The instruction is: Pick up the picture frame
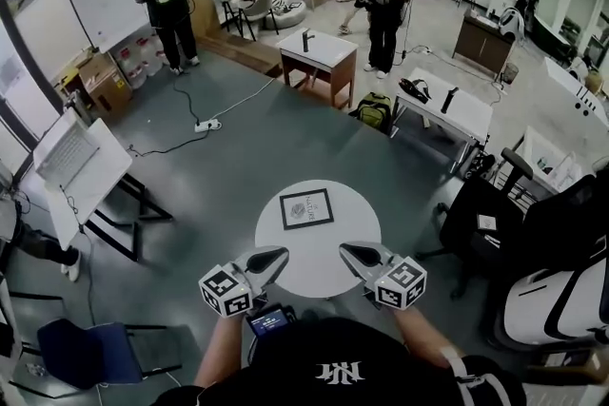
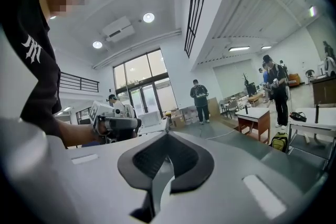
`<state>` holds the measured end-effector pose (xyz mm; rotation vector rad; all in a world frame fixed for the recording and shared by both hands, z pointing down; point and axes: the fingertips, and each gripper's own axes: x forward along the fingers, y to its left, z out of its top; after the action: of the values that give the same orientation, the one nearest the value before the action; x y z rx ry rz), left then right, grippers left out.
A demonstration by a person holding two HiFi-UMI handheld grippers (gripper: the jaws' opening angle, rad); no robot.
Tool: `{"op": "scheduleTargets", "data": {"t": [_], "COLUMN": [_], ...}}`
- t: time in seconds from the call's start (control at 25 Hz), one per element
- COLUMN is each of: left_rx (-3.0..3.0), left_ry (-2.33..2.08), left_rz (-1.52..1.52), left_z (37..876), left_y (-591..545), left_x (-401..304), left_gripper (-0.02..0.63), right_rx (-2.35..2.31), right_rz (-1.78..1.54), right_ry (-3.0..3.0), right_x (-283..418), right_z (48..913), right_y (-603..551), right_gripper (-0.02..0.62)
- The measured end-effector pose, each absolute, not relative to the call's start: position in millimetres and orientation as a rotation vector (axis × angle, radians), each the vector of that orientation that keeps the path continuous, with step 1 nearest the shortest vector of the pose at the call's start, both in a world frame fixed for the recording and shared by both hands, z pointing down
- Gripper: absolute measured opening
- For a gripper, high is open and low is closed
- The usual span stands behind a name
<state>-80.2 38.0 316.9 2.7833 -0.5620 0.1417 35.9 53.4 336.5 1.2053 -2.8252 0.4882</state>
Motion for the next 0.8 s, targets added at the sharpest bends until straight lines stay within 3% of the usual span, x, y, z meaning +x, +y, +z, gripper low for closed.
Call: {"op": "scheduleTargets", "data": {"t": [0.44, 0.8], "left_rx": [2.736, 2.641], "left_ry": [-0.519, -0.474], "left_rz": [0.166, 0.181], "left_z": [347, 382], "left_y": [-39, -83], "left_x": [-128, -100], "left_gripper": [0.003, 0.003], "right_rx": [1.211, 1.202], "right_rz": [0.513, 0.587], "right_ry": [-2.752, -2.704], "right_x": [-18, 2], "right_z": [354, 384], "right_y": [-9, -50], "right_gripper": [-0.002, -0.002]}}
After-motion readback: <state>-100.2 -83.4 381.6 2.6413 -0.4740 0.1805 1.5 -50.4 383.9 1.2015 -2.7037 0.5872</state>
